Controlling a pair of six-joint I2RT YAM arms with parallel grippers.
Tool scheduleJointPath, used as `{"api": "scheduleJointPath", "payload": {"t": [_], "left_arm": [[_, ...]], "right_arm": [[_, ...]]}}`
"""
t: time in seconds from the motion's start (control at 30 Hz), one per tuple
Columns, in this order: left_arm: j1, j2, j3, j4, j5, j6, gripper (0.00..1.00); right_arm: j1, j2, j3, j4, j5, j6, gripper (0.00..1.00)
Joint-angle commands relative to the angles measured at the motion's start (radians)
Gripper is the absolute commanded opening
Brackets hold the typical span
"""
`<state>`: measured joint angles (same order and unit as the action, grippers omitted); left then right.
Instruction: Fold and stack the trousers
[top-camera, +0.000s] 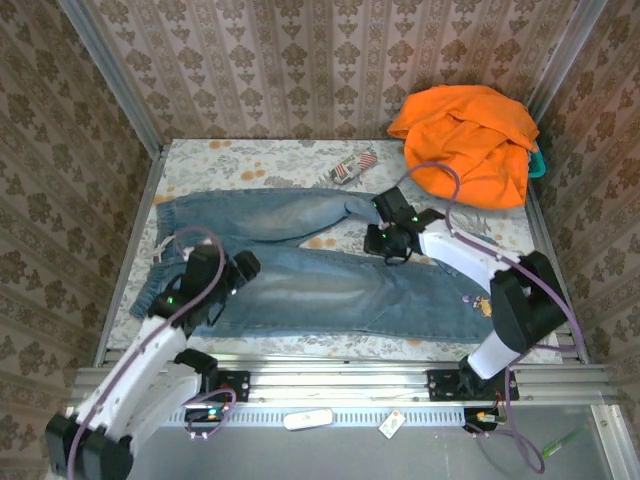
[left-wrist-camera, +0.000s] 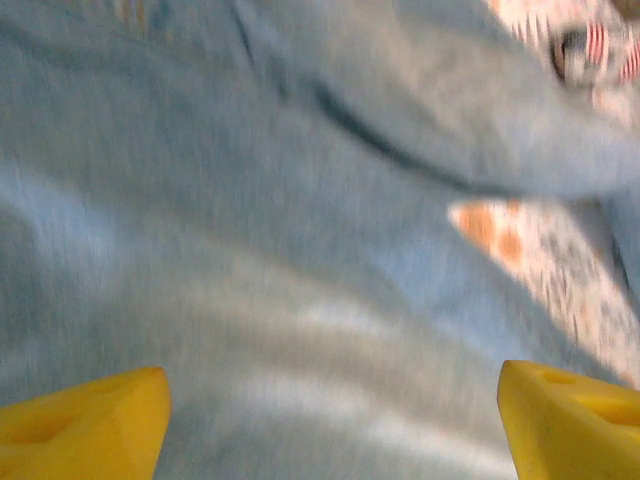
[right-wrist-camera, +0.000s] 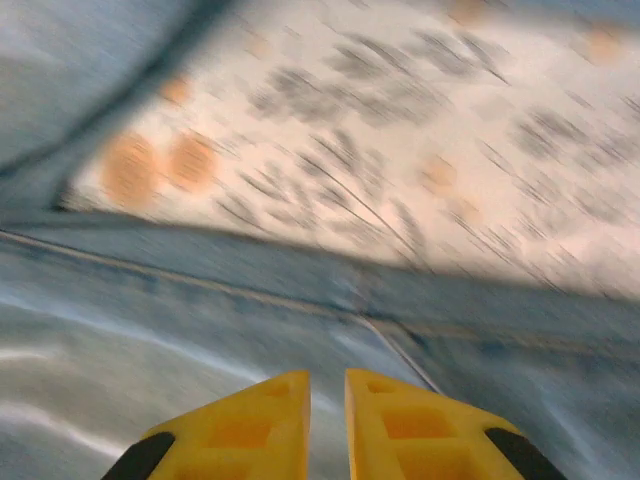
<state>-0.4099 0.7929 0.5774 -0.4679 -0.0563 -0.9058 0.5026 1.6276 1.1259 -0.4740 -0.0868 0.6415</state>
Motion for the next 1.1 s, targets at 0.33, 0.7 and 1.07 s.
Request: {"api": "scheduleJointPath", "payload": {"t": [0.33,0.7,1.07], "left_arm": [[0.159,0.709,0.095,0.564,0.004,0.042,0.85],[0.398,0.583,-0.181,0.569,0.027,-0.069,0.81],[0.477,0.33,-0.095,0.31,0.045,-0.013,0.82]], "right_arm": [[0.294,0.319,-0.028,0.133,-0.06,0.131,0.0],[0.43,0.265,-0.09,0.159,-0.123,0.206,0.0],[0.052,-0.092,-0.033,-0.246,0.214,-0.037,0.48]]}}
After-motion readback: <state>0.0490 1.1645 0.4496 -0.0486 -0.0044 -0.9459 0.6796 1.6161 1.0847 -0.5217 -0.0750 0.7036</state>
